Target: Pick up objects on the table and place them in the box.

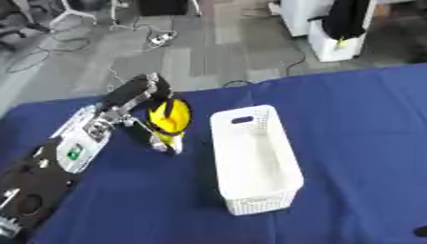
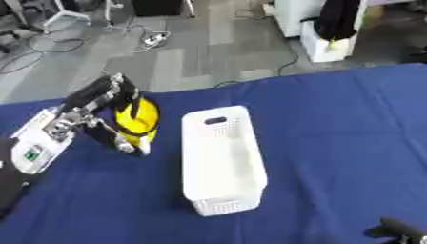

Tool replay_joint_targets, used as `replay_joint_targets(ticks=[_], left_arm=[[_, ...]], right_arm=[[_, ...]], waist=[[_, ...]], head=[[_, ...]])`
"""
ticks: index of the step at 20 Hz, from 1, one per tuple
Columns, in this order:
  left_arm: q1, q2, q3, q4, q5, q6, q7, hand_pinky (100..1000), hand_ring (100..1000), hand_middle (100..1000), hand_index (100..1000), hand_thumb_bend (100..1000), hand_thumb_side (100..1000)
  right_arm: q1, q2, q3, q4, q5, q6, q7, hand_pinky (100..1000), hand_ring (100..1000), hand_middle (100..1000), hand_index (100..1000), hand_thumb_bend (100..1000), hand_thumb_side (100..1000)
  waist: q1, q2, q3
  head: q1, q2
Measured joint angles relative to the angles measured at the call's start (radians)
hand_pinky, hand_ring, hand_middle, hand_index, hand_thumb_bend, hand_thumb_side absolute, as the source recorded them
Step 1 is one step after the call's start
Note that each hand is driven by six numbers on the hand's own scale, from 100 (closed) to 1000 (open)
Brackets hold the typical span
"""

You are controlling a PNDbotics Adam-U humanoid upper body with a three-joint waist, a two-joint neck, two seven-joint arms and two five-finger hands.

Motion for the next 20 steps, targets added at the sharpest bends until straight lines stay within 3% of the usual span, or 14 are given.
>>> replay_joint_targets(ticks=[11, 20], left_arm=[[-0.064, 0.002, -0.007, -0.025, 0.021, 0.013, -0.024, 100, 100, 152, 341, 1000, 100], [-0.129, -0.03, -0.019, 0.031, 0.003, -0.007, -0.034, 100, 100, 153, 342, 1000, 100]], right_arm=[[0.0, -0.001, 0.001, 0.0, -0.002, 0.006, 0.006, 601, 707, 834, 1000, 952, 459], [-0.026, -0.001, 0.001, 0.0, -0.005, 0.013, 0.013, 600, 707, 834, 1000, 951, 460]], waist=[[0.007, -0.002, -0.014], [0.023, 0.023, -0.038]], head=[[0.001, -0.001], [0.012, -0.003]])
